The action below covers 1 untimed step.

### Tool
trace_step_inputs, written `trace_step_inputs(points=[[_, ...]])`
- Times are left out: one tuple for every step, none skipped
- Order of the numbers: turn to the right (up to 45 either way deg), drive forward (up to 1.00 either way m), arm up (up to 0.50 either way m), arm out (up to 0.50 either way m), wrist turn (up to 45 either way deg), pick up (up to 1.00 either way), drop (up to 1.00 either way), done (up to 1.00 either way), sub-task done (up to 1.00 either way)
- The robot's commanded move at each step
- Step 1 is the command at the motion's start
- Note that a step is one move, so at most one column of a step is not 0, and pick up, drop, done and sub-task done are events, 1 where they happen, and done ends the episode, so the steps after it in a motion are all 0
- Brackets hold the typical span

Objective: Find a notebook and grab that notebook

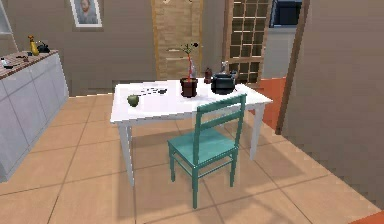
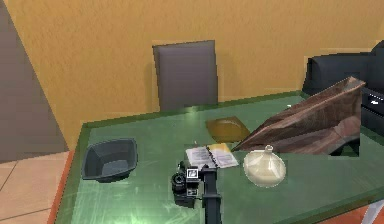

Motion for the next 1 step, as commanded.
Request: trace_step_inputs(points=[[0.0, 0.0, 0.0, 0.0, 0.0, 0.0, 0.0, 1.0, 0.0]])
